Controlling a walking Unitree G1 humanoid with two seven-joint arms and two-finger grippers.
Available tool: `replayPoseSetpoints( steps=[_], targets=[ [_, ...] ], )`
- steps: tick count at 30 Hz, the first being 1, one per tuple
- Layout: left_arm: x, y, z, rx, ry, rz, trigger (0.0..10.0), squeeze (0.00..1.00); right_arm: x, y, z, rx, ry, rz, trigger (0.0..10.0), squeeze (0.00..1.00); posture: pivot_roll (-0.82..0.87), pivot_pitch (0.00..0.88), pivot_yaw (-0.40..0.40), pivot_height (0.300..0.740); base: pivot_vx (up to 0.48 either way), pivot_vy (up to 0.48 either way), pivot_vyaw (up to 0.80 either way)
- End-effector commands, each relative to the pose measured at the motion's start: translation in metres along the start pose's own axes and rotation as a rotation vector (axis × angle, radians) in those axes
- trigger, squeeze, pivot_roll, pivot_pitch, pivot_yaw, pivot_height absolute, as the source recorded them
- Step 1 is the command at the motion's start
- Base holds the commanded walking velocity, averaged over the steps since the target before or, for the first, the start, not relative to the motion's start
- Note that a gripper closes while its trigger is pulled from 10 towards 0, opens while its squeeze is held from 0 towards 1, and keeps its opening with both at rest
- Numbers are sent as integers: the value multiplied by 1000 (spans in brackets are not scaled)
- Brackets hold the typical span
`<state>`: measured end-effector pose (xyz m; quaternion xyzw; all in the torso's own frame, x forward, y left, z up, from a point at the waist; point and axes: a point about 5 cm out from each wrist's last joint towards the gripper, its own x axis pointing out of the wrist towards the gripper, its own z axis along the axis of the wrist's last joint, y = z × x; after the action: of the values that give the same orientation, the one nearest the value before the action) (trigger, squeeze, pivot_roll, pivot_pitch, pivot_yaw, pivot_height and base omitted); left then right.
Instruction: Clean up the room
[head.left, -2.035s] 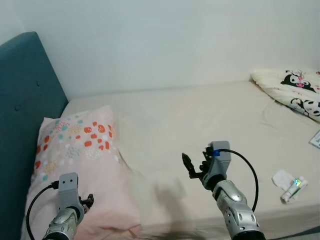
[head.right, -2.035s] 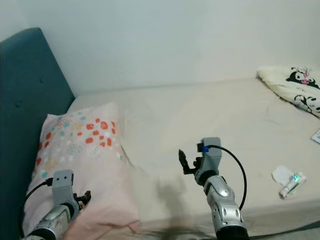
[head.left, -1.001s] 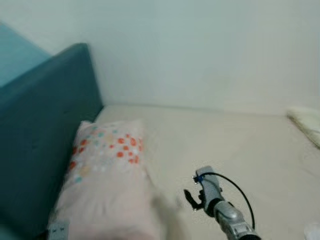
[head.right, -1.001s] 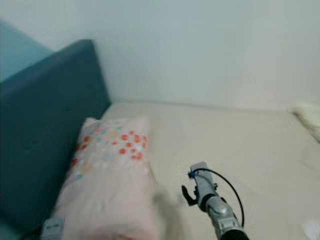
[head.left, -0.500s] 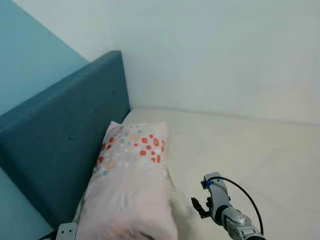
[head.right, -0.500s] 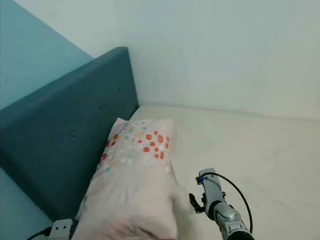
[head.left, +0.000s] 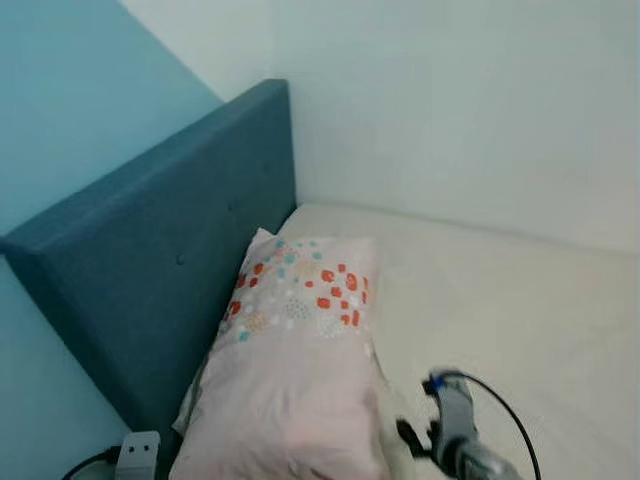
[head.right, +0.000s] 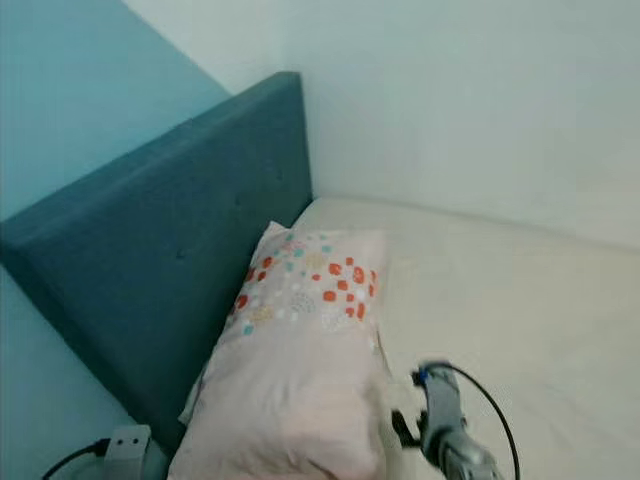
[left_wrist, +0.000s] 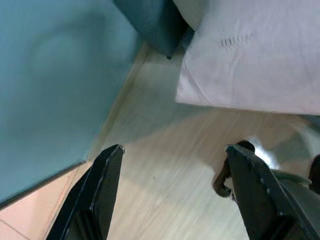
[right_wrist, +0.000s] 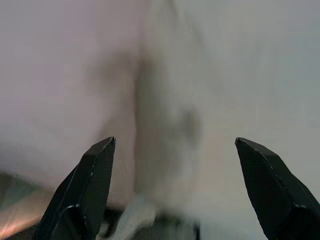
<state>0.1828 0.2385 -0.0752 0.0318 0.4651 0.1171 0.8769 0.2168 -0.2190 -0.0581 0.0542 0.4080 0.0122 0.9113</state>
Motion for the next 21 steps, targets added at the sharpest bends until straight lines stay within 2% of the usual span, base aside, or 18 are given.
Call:
replayPoseSetpoints(
  steps=[1,5,12,14,18,21],
  targets=[
    [0,3,3,12,-5,9,10000,0,-1,-2,-8,53,25,-20,10000,0,-74,0,-21,740,0,0,663],
    [1,1,8,15,-10,-8,10000,0,-9,-7,-38,80,105,-51,10000,0,-76,0,-21,740,0,0,664],
    [0,-2,0,-6,6,-18,10000,0,-13,-11,-47,81,132,-86,10000,0,-83,0,-20,740,0,0,529],
    [0,-1,-3,-14,18,-13,10000,0,-14,-13,-49,55,135,-95,10000,0,-82,0,-21,740,0,0,0],
    [-1,-2,-10,-37,59,-11,10000,0,-15,-14,-53,33,155,-98,10000,0,-81,0,-21,740,0,0,716],
    [-1,-1,-14,-26,82,-6,10000,0,-15,-13,-54,43,156,-95,10000,0,-77,0,-23,740,-342,0,723]
  ],
)
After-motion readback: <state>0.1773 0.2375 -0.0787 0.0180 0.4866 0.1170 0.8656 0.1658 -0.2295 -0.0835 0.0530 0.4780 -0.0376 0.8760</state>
